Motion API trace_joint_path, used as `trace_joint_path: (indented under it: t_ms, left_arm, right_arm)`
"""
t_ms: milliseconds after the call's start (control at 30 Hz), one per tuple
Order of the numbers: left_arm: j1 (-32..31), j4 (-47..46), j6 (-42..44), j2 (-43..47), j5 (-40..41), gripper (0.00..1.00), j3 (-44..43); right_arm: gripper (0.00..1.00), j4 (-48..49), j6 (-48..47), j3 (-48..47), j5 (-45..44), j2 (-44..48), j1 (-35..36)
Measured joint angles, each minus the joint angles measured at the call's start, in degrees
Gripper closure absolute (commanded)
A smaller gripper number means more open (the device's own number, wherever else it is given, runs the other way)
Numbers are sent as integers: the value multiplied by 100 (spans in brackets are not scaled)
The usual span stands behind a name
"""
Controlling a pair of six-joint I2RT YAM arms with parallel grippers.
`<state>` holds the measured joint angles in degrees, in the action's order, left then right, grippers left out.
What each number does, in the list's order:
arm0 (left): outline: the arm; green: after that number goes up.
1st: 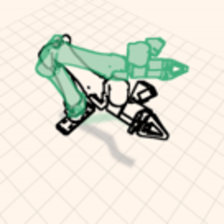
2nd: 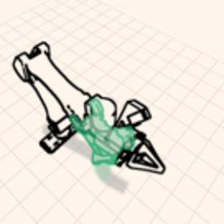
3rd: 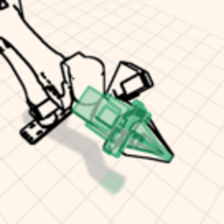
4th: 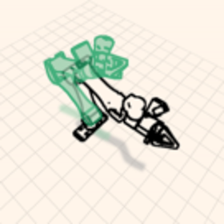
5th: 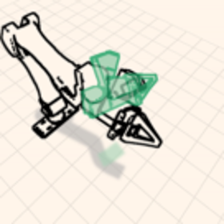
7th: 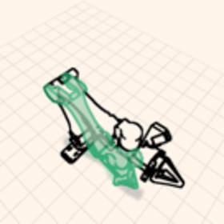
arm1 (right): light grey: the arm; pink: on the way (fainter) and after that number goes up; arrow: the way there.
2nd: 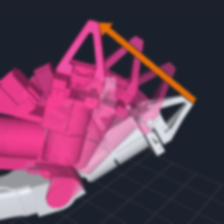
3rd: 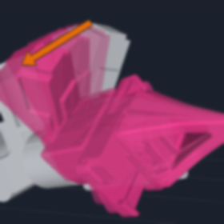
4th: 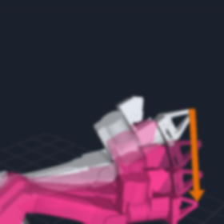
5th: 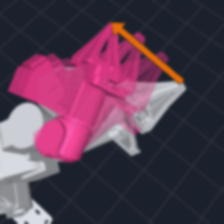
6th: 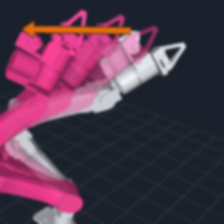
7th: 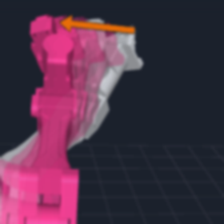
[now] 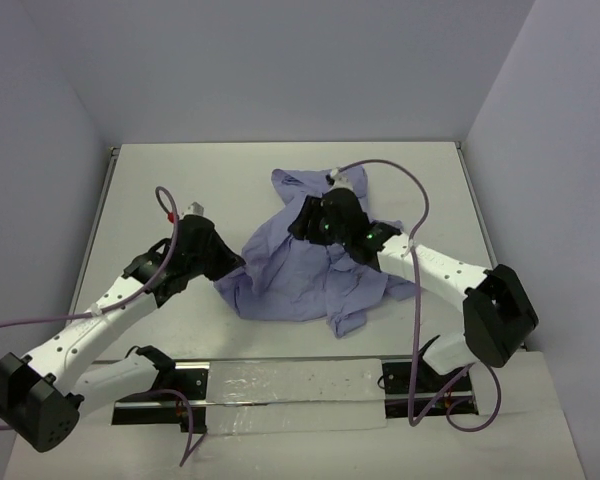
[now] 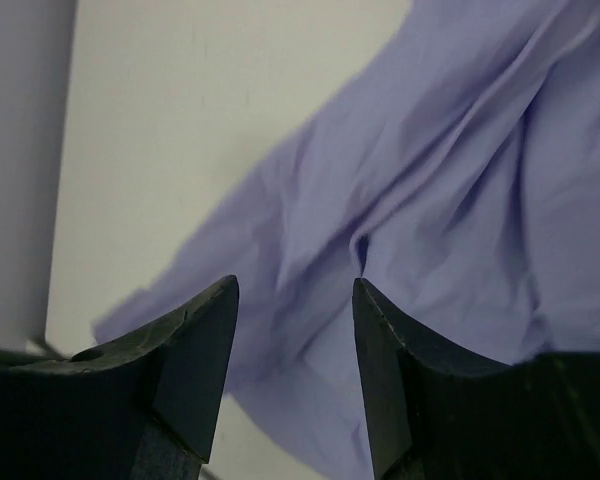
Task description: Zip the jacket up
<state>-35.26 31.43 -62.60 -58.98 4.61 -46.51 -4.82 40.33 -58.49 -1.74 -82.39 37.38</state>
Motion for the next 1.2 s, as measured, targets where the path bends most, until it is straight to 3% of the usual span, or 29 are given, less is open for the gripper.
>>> trace_joint_path:
  t_ms: [200,467,533,667,1200]
  left_arm:
    - [164,12,53,231,-49,100,-300]
    - [165,155,97,229,88,100,-420]
    - [168,192,102,229,113,100,-422]
    - [168,261,135,231,143,100,-438]
    - [168,351,139,378,198,100,-652]
  right_arm:
    - [33,690,507,947,458,-205,603]
    - [31,1886,1203,1156,889,-812,711]
    - [23,2145,1379,1220,933,-943,726]
    - [19,2527,1684,1398,995,-1139,740]
    - [23,4313,2626,1693,1050,-2033,748]
